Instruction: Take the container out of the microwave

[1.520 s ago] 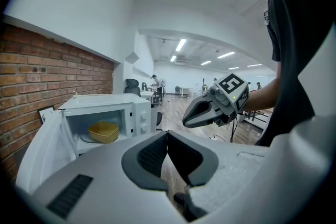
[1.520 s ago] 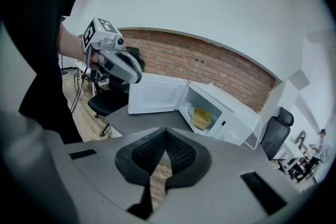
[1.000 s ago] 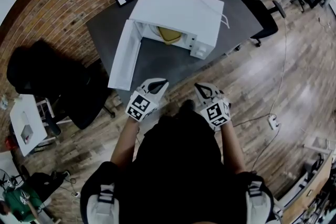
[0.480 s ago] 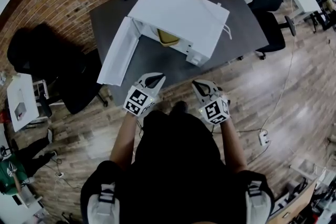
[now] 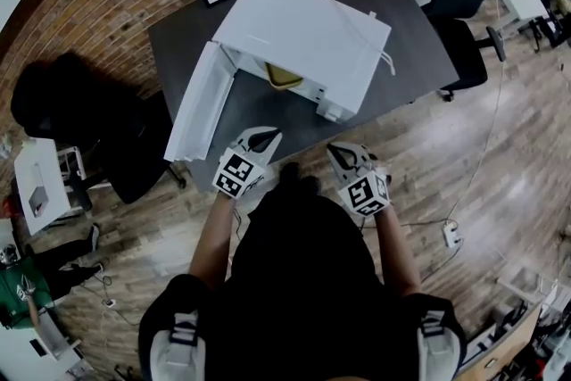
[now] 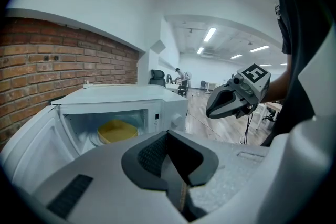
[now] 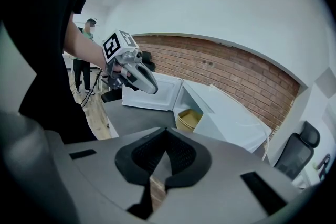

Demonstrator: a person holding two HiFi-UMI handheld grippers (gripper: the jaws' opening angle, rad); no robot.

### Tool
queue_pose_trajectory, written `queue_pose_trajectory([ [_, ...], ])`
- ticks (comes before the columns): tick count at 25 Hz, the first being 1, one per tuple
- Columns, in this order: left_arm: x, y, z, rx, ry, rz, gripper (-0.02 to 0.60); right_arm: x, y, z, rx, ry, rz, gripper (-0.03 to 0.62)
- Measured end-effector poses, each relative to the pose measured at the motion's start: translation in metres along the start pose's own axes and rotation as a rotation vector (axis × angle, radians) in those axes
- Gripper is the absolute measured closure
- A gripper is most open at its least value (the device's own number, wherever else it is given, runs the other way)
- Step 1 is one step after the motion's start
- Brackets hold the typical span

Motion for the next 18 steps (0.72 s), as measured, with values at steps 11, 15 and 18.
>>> queue_pose_trajectory([
  [11,-0.041,-0.015,-0.072,0.015,0.076,0.043,0.578,-0.023,-0.013,0.011,-0.014,0.046,-0.072,0.595],
  [15,-0.06,-0.007,-0.087,-0.053,0.08,-0.02,0.578,-0.026,-0.013,0.017,-0.057,0.08,-0.084,0.595],
  [18,-0.075,0.003,-0.093,-0.161,0.075,-0.095,0.578,-0.027,-0.014,0.019,-0.063,0.097,-0.102,0.595],
])
Point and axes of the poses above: the fingertips, and each gripper's own axes: x backward along the fingers, z to its right, y out of its underside, the point moved 9 cm from there along x, backward along the fingers, and after that the axes turned 9 degrees about -z, right-handed, at the moved point
